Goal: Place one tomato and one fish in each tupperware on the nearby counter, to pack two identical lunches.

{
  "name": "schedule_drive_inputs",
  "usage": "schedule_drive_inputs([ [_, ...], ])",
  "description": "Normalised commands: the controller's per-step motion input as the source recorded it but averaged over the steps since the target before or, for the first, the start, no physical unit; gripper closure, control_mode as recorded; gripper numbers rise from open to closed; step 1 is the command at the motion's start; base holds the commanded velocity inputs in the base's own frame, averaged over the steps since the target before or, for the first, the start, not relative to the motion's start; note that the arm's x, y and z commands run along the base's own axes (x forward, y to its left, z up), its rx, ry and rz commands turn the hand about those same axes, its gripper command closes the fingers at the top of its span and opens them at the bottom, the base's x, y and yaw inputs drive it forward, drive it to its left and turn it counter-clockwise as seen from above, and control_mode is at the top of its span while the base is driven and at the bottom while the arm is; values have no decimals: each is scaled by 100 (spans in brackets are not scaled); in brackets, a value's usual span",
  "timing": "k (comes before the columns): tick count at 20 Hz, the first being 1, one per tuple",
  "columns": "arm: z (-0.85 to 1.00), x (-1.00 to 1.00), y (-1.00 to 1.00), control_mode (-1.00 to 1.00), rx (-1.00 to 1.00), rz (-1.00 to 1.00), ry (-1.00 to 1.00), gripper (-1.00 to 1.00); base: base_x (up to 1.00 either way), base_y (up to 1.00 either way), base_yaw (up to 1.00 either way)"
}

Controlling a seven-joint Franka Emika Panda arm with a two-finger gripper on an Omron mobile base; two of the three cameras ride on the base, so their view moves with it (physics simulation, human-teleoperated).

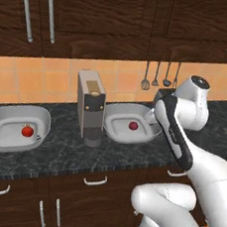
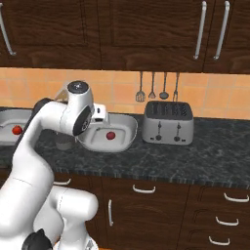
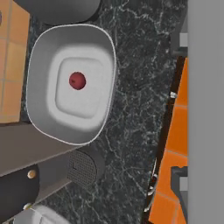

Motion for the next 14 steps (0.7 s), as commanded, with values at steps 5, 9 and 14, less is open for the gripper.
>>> schedule_drive_inputs([
  [5,86,-85,9,-100,0,8,0,-100,0,0,0],
  [9,98,-34,12,-100,0,6,0,-100,0,0,0],
  [14,69,-27,2,-100,0,4,0,-100,0,0,0],
])
